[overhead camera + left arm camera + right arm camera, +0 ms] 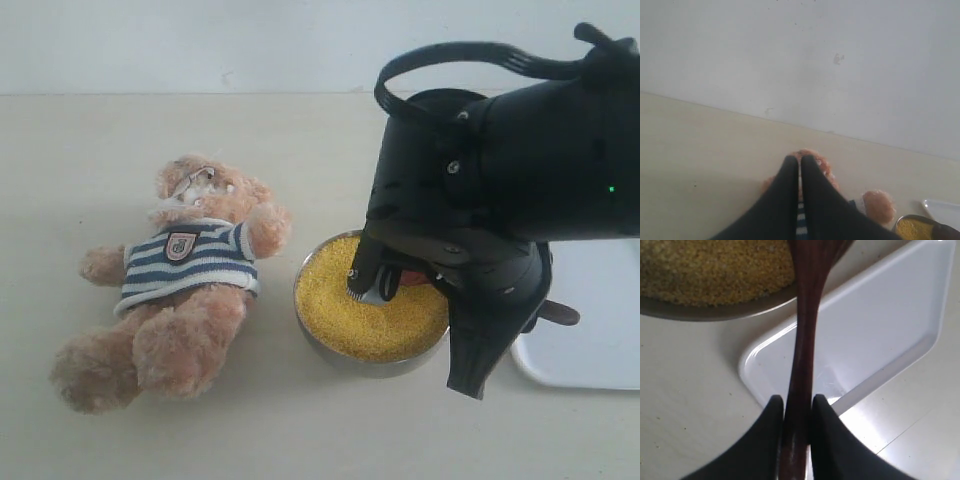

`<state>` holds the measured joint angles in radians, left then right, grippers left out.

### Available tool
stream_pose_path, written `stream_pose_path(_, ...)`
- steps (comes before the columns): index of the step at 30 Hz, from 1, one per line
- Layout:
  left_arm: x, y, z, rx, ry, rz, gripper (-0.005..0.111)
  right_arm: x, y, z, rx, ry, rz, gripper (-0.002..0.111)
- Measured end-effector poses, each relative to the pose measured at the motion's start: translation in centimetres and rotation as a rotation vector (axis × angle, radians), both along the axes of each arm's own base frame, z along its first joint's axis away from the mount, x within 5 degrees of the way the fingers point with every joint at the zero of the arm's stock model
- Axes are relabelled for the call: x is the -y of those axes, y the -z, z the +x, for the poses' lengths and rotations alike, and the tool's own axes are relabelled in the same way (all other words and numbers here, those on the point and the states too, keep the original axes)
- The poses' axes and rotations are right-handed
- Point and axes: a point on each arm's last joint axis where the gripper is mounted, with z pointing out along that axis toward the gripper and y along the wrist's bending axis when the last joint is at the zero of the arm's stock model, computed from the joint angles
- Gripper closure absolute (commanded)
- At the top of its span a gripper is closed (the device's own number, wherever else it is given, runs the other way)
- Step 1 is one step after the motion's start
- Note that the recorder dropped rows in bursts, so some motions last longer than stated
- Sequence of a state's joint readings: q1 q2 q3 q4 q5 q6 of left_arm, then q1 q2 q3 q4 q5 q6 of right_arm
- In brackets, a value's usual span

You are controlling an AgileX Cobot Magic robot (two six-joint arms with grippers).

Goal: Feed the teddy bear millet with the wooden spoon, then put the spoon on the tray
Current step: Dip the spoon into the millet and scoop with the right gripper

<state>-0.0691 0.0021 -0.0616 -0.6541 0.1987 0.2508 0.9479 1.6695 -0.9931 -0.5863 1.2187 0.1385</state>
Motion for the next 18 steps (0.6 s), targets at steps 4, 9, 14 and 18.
stream_pose_path(4, 0.0, 0.0, 0.0, 0.001, -0.001, -0.002, 0.103, -0.1, 0.0, -0.1, 0.006, -0.011, -0.005, 0.109)
stream_pose_path(9, 0.0, 0.0, 0.0, 0.001, -0.001, -0.002, 0.103, -0.4, 0.7, 0.1, 0.004, -0.026, -0.037, 0.109)
stream_pose_path(14, 0.0, 0.0, 0.0, 0.001, -0.001, -0.002, 0.103, -1.5, 1.5, -0.6, 0.015, -0.082, -0.074, 0.109)
stream_pose_path(18, 0.0, 0.0, 0.0, 0.004, -0.003, -0.003, 0.103, -1.9, 1.8, -0.7, 0.024, -0.099, -0.086, 0.109)
